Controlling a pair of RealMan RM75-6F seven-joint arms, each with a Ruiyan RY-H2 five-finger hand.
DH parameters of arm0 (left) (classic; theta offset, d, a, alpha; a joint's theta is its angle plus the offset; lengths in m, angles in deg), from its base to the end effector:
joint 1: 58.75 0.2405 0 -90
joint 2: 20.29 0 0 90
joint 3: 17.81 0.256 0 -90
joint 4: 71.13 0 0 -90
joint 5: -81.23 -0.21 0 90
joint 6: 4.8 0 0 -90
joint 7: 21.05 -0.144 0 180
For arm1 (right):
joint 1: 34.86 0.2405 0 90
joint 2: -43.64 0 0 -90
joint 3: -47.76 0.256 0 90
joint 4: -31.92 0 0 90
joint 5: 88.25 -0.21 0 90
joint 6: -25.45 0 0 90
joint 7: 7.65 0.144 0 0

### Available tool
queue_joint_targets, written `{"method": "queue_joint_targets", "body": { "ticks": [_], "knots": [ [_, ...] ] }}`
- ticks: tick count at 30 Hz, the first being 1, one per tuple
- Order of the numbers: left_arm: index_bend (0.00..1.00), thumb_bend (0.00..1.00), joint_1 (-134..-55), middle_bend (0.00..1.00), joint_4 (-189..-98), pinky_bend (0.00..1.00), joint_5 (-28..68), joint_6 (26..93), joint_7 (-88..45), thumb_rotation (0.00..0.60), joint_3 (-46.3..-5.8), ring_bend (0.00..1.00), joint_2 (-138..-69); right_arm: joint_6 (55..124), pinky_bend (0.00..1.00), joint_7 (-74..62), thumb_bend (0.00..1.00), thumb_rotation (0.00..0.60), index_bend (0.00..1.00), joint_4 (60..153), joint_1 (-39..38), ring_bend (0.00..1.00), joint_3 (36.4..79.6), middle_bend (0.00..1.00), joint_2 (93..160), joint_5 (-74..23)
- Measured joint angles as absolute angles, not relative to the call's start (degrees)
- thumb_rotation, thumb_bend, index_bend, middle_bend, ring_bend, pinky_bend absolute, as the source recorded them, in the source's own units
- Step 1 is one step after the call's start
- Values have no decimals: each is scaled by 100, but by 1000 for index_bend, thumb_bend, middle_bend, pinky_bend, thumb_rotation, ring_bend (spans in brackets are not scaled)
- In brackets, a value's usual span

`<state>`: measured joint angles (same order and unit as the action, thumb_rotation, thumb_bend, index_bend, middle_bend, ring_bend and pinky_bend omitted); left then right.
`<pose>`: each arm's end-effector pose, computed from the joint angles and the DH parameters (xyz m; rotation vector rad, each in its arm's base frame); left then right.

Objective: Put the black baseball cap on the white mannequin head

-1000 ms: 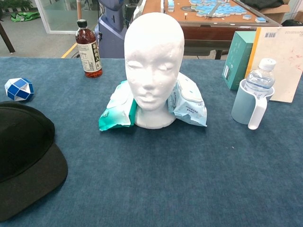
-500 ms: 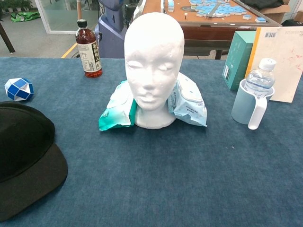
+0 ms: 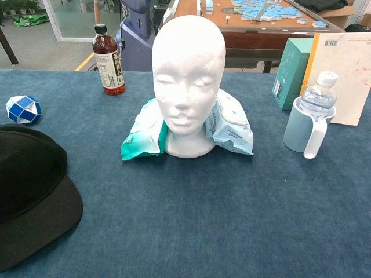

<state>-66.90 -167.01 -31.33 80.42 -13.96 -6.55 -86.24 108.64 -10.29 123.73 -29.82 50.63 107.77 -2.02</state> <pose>-0.2445 0.1239 0.0969 -1.8789 -1.0574 -1.1940 -0.3135 -0.1821 0.1554 1.4259 -0.8812 0.8514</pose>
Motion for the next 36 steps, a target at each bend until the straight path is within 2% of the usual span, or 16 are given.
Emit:
{"method": "queue_joint_targets", "body": {
  "ticks": [14, 25, 36],
  "knots": [
    [464, 736, -6913, 489, -16384, 678, -2456, 7183, -1566, 600, -694, 494, -9098, 10837, 476, -1012, 31, 600, 201, 12371, -2973, 224, 5071, 305, 10769, -231],
    [452, 735, -6968, 442, -16105, 676, -1838, 7040, -1730, 600, -979, 404, -9215, 10803, 476, -1044, 31, 600, 201, 12374, -2959, 224, 5071, 304, 10773, -253],
    [452, 736, -6995, 436, -15738, 587, -1252, 7045, -1900, 600, -1354, 358, -9316, 10805, 476, -1029, 31, 600, 201, 12366, -2961, 224, 5078, 304, 10770, -267]
  ]
}}
